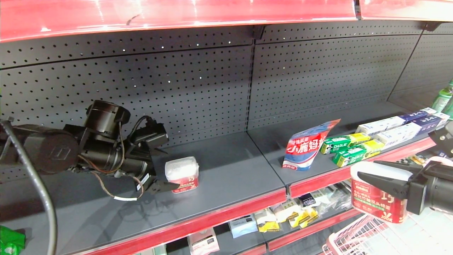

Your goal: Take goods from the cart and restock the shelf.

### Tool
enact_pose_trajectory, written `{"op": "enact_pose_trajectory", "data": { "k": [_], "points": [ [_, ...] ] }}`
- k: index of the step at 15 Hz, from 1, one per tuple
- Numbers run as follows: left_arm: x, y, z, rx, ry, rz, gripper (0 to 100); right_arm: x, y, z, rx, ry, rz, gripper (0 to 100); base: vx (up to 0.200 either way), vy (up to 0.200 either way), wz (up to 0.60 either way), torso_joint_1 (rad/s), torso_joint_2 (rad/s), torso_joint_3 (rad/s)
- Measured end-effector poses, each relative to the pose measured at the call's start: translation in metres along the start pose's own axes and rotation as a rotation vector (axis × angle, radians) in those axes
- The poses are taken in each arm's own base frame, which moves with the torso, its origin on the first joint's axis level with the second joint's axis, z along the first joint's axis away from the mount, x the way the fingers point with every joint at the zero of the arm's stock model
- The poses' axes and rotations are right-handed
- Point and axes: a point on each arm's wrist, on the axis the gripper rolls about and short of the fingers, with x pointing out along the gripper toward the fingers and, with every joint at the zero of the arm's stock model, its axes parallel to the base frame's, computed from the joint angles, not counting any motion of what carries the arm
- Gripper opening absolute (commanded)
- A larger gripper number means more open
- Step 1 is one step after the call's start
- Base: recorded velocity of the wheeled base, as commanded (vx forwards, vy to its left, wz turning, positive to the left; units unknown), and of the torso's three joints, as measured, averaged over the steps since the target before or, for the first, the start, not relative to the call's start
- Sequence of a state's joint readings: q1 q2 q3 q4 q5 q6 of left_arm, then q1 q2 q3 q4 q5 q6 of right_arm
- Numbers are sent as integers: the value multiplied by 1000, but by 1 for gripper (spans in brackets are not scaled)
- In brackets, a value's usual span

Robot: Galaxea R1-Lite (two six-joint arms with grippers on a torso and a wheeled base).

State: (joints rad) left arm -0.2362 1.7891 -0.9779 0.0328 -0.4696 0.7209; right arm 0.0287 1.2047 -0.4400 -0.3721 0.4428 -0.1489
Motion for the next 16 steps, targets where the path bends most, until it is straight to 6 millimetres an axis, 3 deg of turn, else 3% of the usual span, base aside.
{"op": "enact_pose_trajectory", "data": {
  "k": [4,16],
  "points": [
    [18,11,6,25,-2,-10,100,1,0,-1,3,6,0,0,0,0,0,0,0,0],
    [50,19,6,70,27,-62,100,2,-1,-3,8,16,-3,0,0,0,0,0,0,0]
  ]
}}
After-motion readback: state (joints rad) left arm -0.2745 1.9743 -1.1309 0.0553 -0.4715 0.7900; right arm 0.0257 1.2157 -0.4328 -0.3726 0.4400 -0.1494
